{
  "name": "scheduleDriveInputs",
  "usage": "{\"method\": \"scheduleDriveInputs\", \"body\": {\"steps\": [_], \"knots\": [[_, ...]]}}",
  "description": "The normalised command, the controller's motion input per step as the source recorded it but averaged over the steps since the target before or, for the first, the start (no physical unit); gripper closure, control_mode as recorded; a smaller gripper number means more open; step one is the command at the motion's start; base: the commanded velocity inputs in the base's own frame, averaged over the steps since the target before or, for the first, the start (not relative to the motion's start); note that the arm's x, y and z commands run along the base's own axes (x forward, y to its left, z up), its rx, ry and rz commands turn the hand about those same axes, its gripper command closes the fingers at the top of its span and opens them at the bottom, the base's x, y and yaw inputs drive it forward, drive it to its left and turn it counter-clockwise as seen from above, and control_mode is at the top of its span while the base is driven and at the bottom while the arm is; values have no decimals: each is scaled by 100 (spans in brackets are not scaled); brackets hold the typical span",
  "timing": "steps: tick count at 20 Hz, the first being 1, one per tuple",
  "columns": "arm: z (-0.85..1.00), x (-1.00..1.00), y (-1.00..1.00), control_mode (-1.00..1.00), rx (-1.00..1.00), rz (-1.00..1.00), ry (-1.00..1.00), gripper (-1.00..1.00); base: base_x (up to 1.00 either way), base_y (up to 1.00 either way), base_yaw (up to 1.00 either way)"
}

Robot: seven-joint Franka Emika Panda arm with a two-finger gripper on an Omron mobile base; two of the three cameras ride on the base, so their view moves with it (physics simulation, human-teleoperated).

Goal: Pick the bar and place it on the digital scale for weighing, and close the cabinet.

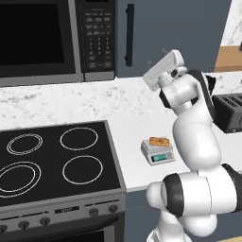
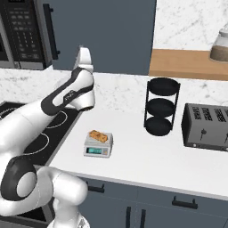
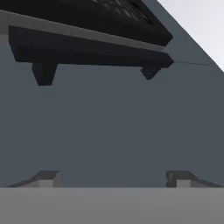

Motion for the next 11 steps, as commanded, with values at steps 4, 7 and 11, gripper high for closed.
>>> {"method": "scheduleDriveInputs", "body": {"steps": [4, 7, 11], "knots": [[-22, 72, 0, -100, 0, -8, 0, -100, 0, 0, 0], [-6, -7, -8, -100, 0, -2, 0, -100, 0, 0, 0], [-1, -73, -25, -100, 0, 0, -5, -100, 0, 0, 0]]}}
